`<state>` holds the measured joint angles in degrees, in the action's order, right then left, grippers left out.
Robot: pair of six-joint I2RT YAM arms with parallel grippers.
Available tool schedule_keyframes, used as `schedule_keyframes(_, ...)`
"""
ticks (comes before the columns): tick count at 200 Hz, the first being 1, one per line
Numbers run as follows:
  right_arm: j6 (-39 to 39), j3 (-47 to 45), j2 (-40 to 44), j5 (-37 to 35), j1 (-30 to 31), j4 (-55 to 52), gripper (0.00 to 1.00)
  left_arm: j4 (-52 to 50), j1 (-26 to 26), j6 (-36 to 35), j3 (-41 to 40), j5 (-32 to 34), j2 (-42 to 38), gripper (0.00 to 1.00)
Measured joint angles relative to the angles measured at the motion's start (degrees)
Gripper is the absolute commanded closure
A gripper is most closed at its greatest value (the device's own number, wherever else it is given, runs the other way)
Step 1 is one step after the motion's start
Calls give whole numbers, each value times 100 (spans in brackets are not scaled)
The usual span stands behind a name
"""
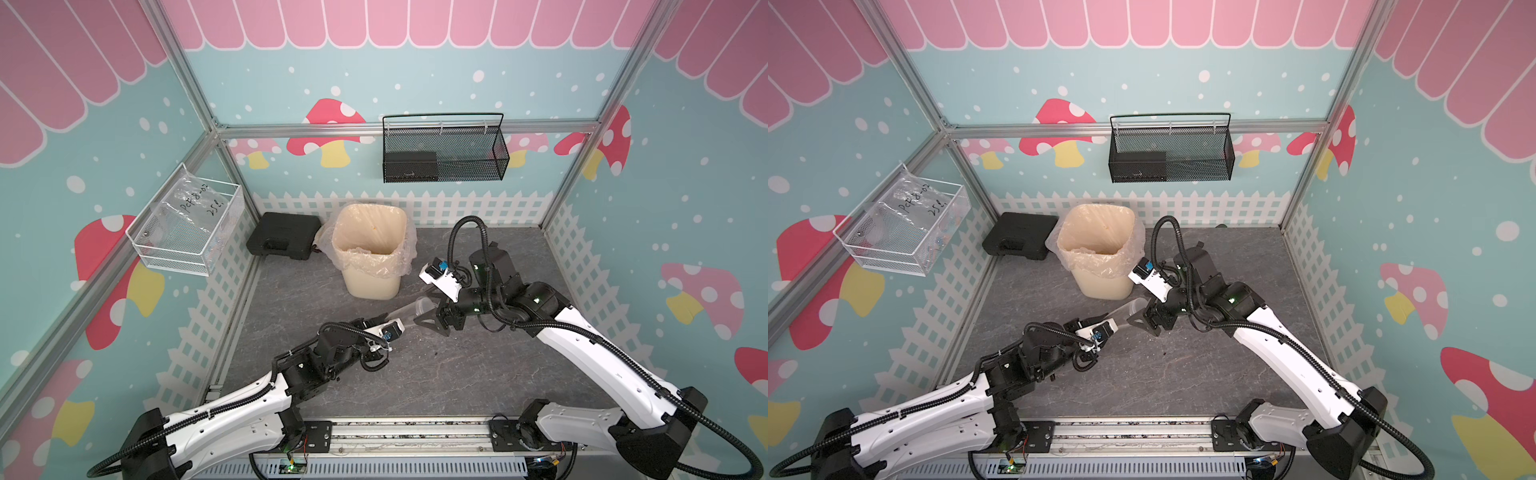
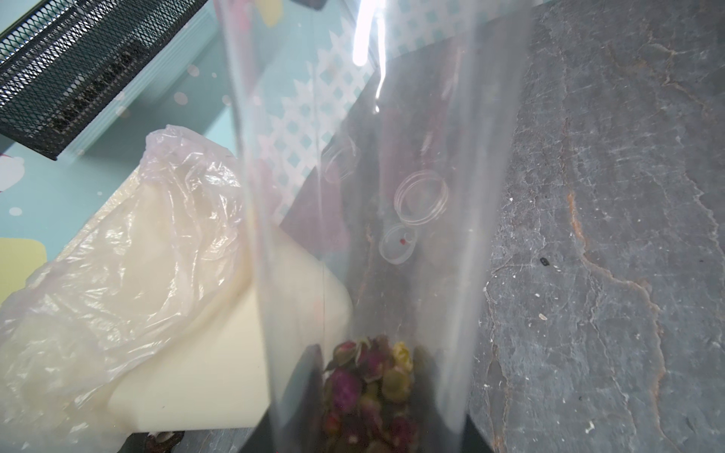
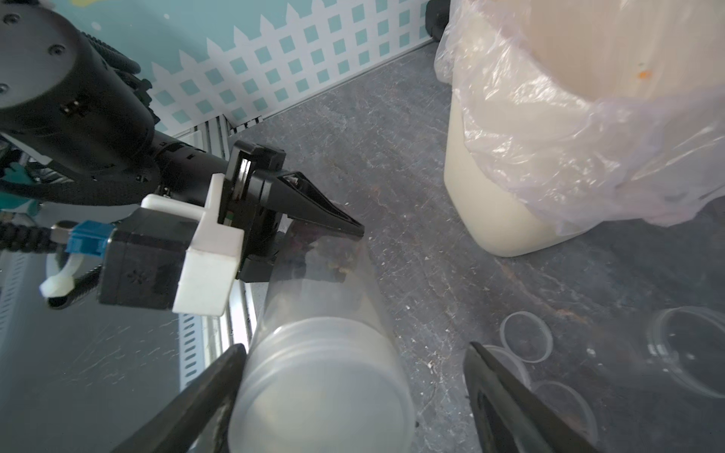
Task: Empty the moldy dried flower tea in the jars
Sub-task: Unscrew the lid from the jar.
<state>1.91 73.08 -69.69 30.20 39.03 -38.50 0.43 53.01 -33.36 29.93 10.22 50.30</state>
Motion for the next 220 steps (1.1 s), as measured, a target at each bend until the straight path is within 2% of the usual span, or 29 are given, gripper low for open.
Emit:
schedule_keyframes(13, -15, 0, -42, 153, 2, -4, 33, -17, 0, 7, 2, -22, 0, 100)
schedule_keyframes(28, -37, -17, -59, 297, 0, -4, 45, -31, 0, 15, 4, -52, 0, 100)
schedule_keyframes(48, -20, -39, -59, 374, -13, -11, 59, -83, -2, 37, 9, -107, 0, 90)
schedule_keyframes(64, -2, -50, -68, 389, -20, -7, 70, -107, -7, 61, 11, -114, -2, 72)
schedule_keyframes(82, -9, -59, -74, 411, -28, -4, 78, -129, -7, 90, 11, -138, -9, 38)
schedule_keyframes(93, -17, -59, -85, 457, -35, 17, 79, -151, -7, 136, 11, -173, -42, 20)
schedule_keyframes(110, -28, -68, -153, 487, -35, 59, 82, 4, 7, 205, 15, -332, -155, 8)
schedule_keyframes(142, -83, -149, -343, 601, -35, 168, 82, 225, 15, 262, 205, -597, -175, 6)
schedule_keyframes(178, -162, -188, -385, 748, -35, 275, 83, 374, 17, 273, 428, -702, 210, 7)
schedule_keyframes(200, -201, -188, -385, 824, -35, 323, 83, 391, 15, 282, 437, -702, 435, 11)
schedule_keyframes(220, -221, -190, -385, 837, -35, 354, 83, 398, 17, 319, 448, -702, 577, 22)
